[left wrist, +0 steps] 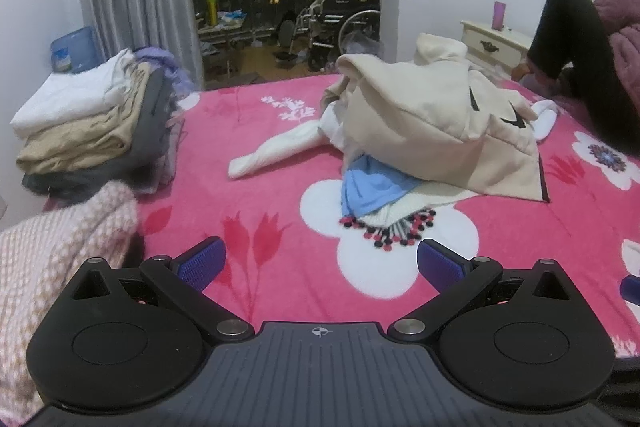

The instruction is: Fold clothes

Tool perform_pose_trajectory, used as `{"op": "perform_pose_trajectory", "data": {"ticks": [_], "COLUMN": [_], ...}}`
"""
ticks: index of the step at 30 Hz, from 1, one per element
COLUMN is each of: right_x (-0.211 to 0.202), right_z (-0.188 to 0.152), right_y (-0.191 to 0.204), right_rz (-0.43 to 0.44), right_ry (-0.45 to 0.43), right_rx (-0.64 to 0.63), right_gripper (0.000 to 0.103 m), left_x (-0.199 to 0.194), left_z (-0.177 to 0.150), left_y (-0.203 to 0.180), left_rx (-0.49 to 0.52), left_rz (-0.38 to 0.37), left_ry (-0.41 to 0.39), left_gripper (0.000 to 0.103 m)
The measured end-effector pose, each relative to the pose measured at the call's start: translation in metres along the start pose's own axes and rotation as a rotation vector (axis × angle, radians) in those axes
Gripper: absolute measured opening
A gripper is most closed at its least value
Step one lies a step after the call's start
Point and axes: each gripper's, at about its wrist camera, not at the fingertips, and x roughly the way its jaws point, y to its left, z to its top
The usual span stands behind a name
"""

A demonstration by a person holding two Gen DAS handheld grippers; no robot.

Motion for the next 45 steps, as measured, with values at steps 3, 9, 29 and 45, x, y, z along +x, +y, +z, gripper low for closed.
{"op": "perform_pose_trajectory", "data": {"ticks": [3, 9, 29, 45], "right_x": [0.011, 0.043, 0.272, 0.248], "right_z": [0.005, 0.024, 0.173, 0.157], "right_y": [-0.003, -0.024, -0.116, -0.129], "right_rz": [-0.001, 0.003, 0.188, 0.491], "right_ry": [-0.006, -0.072, -0.048, -0.066], "right_rx": [-0.031, -0.044, 0.397, 0.498], "right_gripper": [0.103, 0.103, 0.074, 0.006], "left_x": [0.010, 0.058, 0.211, 0.141], "left_z": [0.011, 0.036, 0.102, 0.081], "left_y": [-0.009, -0.012, -0.030, -0.038], "left_rx": [0.034, -0.015, -0.181, -0.033], "left_rz": [0.010, -0.032, -0.092, -0.320], "left_ry": [-0.053, -0.086, -0.151, -0.305], "left_gripper": [0.103, 0.103, 0.069, 0.011]}}
